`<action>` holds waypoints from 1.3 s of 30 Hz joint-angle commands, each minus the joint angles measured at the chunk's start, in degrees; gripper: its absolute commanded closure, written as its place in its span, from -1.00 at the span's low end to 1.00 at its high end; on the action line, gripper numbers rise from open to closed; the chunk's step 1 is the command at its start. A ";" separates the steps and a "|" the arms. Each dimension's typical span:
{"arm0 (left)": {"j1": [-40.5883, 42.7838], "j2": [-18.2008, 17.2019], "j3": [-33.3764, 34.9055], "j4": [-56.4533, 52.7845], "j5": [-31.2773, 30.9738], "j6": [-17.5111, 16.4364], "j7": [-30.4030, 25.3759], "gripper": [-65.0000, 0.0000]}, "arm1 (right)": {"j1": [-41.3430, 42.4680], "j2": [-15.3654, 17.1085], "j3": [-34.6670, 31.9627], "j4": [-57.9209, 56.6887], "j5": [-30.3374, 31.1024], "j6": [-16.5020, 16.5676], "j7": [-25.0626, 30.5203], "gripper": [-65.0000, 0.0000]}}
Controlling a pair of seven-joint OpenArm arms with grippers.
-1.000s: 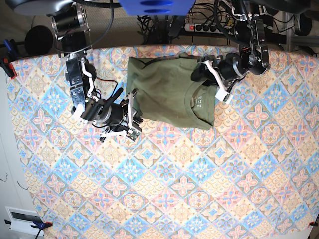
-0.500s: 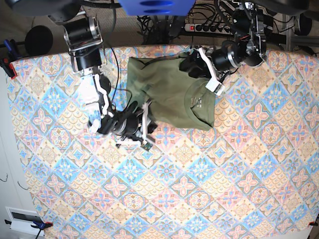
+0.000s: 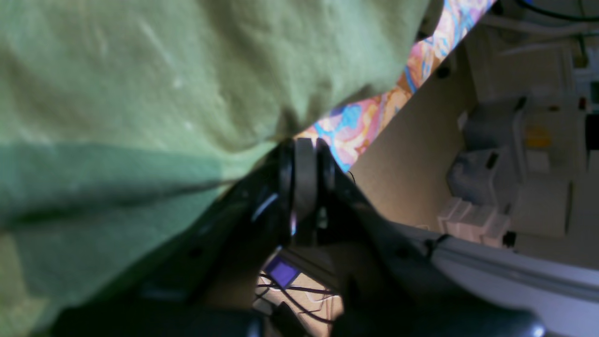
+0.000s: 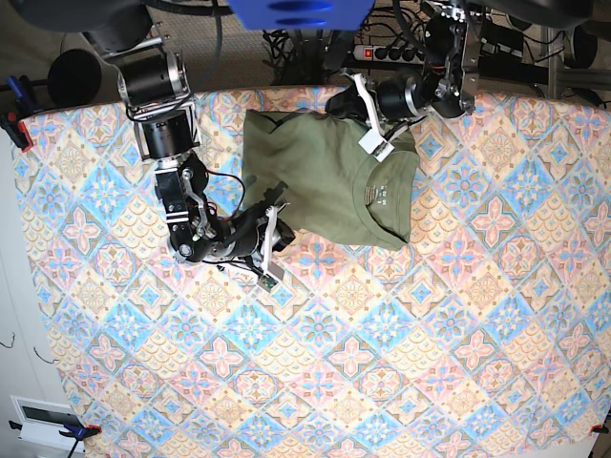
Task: Layout the t-shirt on the table in an organized manner, then fold the t-shirt properly
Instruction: 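Smooth the folded shirt's collar side with the left gripper, then grasp the folded shirt with both grippers and flip it over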
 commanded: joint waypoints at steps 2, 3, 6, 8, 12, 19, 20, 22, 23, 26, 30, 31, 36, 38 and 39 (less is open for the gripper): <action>-2.05 -0.51 -0.28 -2.09 5.74 2.26 0.36 1.00 | 0.34 0.52 -0.01 0.54 -0.13 0.19 -1.60 0.79; -2.67 -0.68 -0.28 -2.53 6.36 2.26 0.36 1.00 | -0.54 0.52 -0.01 0.62 -0.13 0.19 -2.48 0.82; -4.07 -1.65 -0.28 -2.88 8.46 2.26 0.36 1.00 | -3.26 2.54 0.08 3.61 -0.13 0.19 -4.95 0.88; -5.57 -1.91 -0.02 -2.88 9.96 2.26 0.36 1.00 | -5.11 4.65 0.08 7.66 -0.13 0.19 -5.30 0.88; -8.73 -2.09 0.16 -2.97 13.48 2.26 0.36 1.00 | -9.59 7.12 0.61 14.34 -0.04 0.19 -5.47 0.88; -15.59 -6.05 5.61 -3.06 17.34 2.26 0.45 1.00 | -13.81 12.22 0.70 21.81 0.23 0.19 -5.47 0.88; -16.47 -6.57 6.75 -3.06 17.34 2.26 0.45 1.00 | -14.34 12.74 1.14 22.69 0.23 0.19 -5.47 0.88; -18.67 -7.10 9.04 -3.14 17.43 2.26 0.45 1.00 | -15.66 13.27 3.60 24.89 0.23 0.19 -5.47 0.88; -19.81 -7.10 9.65 -3.58 17.52 2.26 0.45 1.00 | -16.63 13.53 5.88 26.21 0.23 0.19 -5.56 0.88; -23.41 -7.01 10.18 -8.07 17.52 2.26 0.36 1.00 | -18.74 13.53 11.69 30.16 0.23 0.19 -7.41 0.88; -27.90 -5.78 10.36 -15.27 17.43 2.26 -3.86 1.00 | -21.37 13.53 15.47 36.49 0.23 0.19 -9.52 0.88; -28.51 -5.08 10.27 -16.59 17.43 2.35 -5.00 1.00 | -21.99 13.53 15.29 37.99 0.23 0.19 -9.52 0.88; -31.77 -1.39 9.74 -23.01 17.34 2.52 -9.22 1.00 | -23.66 13.09 15.29 44.67 5.41 0.19 -9.52 0.88; -33.00 0.11 9.65 -25.74 17.34 2.61 -10.89 1.00 | -23.57 12.39 15.29 45.11 9.98 0.19 -9.52 0.88; -33.26 0.64 9.57 -26.70 17.34 2.96 -11.50 1.00 | -23.57 11.95 15.55 45.20 12.09 0.19 -9.52 0.88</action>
